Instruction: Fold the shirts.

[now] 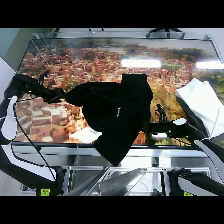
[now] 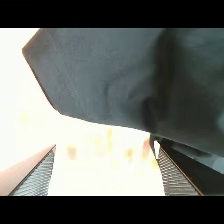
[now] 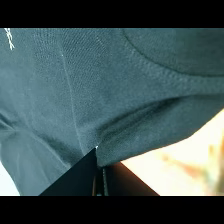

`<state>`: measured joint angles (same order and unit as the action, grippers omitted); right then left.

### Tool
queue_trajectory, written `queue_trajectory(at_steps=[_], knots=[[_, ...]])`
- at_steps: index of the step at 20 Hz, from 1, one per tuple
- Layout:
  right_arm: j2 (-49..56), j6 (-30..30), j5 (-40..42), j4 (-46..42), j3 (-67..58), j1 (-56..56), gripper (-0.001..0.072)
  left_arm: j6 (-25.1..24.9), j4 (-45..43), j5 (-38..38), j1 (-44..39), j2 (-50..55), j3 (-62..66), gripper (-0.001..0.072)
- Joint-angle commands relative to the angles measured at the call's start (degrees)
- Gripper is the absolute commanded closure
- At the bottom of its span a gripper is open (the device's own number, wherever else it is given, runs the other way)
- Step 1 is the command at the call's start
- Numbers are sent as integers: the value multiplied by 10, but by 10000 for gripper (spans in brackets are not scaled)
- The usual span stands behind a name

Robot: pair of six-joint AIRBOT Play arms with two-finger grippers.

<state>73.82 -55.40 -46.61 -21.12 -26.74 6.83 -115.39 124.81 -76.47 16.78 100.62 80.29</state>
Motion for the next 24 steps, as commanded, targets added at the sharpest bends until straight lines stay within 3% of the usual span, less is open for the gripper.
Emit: queue_trajectory(at_steps=[1,4,5,7,8,11,14,18,24], knots=[[0,3,-3,0,0,1,692,-24,34,51,-10,30,-22,13],[0,8,-5,0,0,1,692,-27,63,56,-36,74,20,14],[0,8,-8,0,0,1,692,-27,69,55,-44,82,36,79],[0,14,-19,0,0,1,692,-26,71,54,-60,86,56,397],[0,18,-24,0,0,1,692,-27,72,48,-66,84,63,681],[-28,23,-50,-9,-11,-3,693,-27,72,12,-76,63,86,694],[-105,20,-159,-13,-77,-58,693,-15,73,-38,-70,-9,112,695],[-262,-3,-276,-11,-251,-196,693,13,74,-110,-32,-168,159,695],[-390,-25,-325,-11,-562,-376,694,40,73,-90,29,-410,269,695]])
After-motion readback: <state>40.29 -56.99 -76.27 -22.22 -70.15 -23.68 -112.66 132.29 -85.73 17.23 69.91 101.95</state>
